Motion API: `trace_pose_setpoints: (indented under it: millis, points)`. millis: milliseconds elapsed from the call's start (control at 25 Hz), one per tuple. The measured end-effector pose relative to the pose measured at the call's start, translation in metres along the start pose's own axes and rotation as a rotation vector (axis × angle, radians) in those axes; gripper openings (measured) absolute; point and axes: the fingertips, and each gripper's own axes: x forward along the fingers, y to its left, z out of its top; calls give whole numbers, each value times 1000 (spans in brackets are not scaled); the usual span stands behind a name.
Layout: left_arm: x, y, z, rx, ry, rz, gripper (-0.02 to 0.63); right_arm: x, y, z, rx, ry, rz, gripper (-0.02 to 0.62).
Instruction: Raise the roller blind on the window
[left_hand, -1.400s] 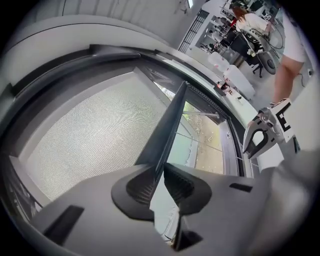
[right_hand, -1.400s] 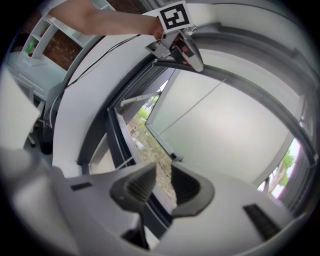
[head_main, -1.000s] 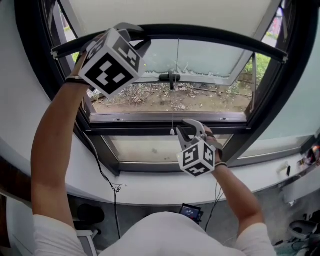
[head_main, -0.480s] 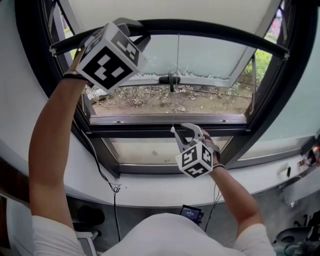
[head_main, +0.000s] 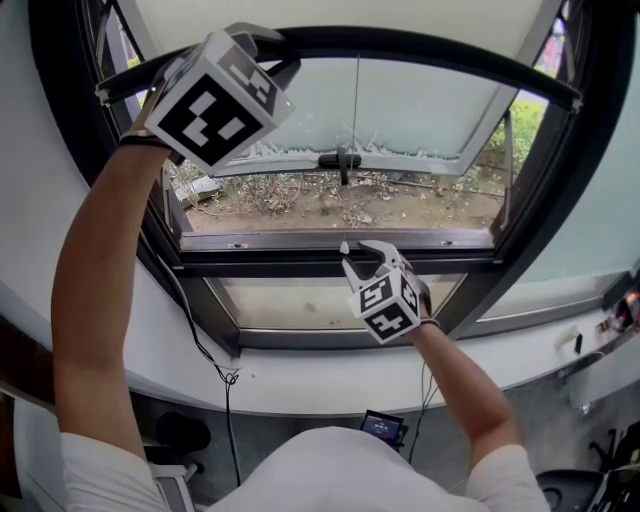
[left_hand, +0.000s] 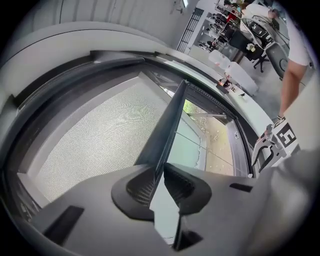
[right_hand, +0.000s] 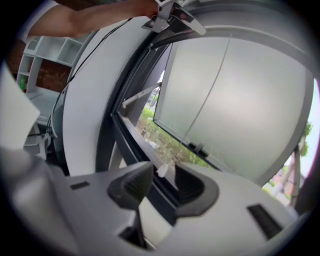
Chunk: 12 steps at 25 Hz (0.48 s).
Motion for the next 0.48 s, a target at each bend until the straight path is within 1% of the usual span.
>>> trace_pose_setpoints:
  millis: [280,480]
  points:
    - [-1,10,6,2,-1,5,68,21,-9,1,71,27,7,138]
    - [1,11,7,6,1,6,68,40,-13,4,84,42,17,138]
